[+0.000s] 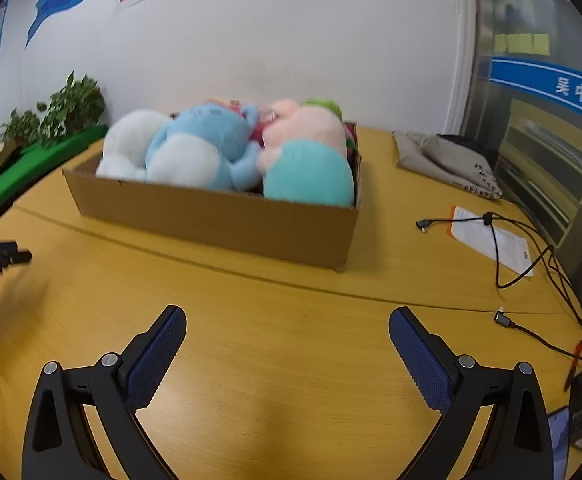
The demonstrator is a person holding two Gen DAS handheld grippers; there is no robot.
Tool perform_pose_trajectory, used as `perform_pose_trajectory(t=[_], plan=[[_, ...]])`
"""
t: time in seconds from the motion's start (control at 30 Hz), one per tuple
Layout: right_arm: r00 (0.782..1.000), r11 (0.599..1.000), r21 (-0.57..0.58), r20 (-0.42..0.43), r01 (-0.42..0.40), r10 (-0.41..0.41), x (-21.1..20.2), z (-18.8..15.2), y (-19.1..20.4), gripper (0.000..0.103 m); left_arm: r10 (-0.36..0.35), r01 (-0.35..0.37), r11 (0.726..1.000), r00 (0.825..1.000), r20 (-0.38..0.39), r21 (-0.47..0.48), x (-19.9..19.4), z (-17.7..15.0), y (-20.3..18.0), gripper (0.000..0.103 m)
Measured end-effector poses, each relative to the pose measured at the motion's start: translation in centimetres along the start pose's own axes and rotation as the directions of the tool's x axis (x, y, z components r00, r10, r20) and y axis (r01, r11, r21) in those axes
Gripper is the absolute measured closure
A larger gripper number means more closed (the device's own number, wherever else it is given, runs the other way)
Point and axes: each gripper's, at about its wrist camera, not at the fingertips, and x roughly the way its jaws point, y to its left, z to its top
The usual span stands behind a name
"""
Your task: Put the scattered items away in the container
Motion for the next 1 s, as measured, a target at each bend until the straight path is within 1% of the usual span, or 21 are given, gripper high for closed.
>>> perform_pose_trajectory(t=[0.07, 0.13, 0.23, 0.27, 0.3, 0.33, 0.37, 0.43, 0.57, 0.87, 0.93, 1.0], plan=[[0.999, 1.000, -0.001, -0.038, -0.013, 0.013, 1.2, -0.7, -0.8, 0.000, 0.019, -0.019, 1.000, 1.000, -0.014, 0.019, 0.9, 0.0, 0.6, 0.023], [0.997, 1.000, 0.012, -0.071, -0.008, 0.009, 2.2, -1.5, -1.5, 0.000, 0.022, -0.020, 0.998, 0.999, -0.023, 0.067, 1.8, -0.1, 0.5, 0.023], [0.989, 0.999, 0.043, -0.142, -0.024, 0.030, 4.2, -2.8, -2.5, 0.000, -0.018, 0.019, 0.993, 1.000, -0.011, 0.118, 2.2, 0.1, 0.5, 0.020], [0.984, 0.998, 0.055, -0.177, -0.027, 0.036, 4.8, -3.2, -2.8, 0.000, -0.033, 0.034, 0.991, 0.999, -0.012, 0.132, 2.4, 0.2, 0.6, 0.020], [0.978, 0.996, 0.078, -0.202, -0.043, 0.058, 5.3, -3.3, -3.3, 0.000, -0.046, 0.048, 0.989, 0.999, -0.012, 0.143, 2.5, 0.3, 0.8, 0.016], [0.975, 0.994, 0.093, -0.207, -0.062, 0.080, 5.5, -3.4, -3.8, 0.000, -0.061, 0.063, 0.987, 0.998, -0.018, 0.145, 2.7, 0.4, 1.1, 0.009], [0.974, 0.993, 0.096, -0.210, -0.071, 0.090, 5.6, -3.5, -4.0, 0.000, -0.062, 0.066, 0.986, 0.998, -0.029, 0.152, 3.0, 0.5, 1.4, 0.000], [0.976, 0.998, 0.048, -0.211, -0.033, 0.043, 6.1, -3.4, -4.2, 0.000, -0.061, 0.067, 0.986, 0.997, -0.039, 0.155, 3.3, 0.8, 1.9, 0.000], [0.977, 0.997, 0.077, -0.214, -0.006, 0.023, 6.7, -2.8, -5.3, 0.000, -0.056, 0.062, 0.986, 0.998, -0.041, 0.154, 3.1, 1.3, 1.9, 0.000], [0.977, 0.997, 0.081, -0.212, 0.000, 0.018, 6.8, -2.6, -5.0, 0.000, -0.062, 0.068, 0.985, 0.997, -0.041, 0.161, 3.2, 1.4, 1.9, 0.000], [0.977, 0.997, 0.070, -0.210, -0.016, 0.030, 6.4, -3.0, -5.1, 0.000, -0.068, 0.074, 0.983, 0.997, -0.043, 0.167, 3.5, 1.7, 2.1, 0.000], [0.977, 0.998, 0.056, -0.208, -0.030, 0.041, 5.8, -3.5, -5.1, 0.000, -0.076, 0.087, 0.979, 0.995, -0.063, 0.183, 3.7, 2.1, 2.1, 0.000]])
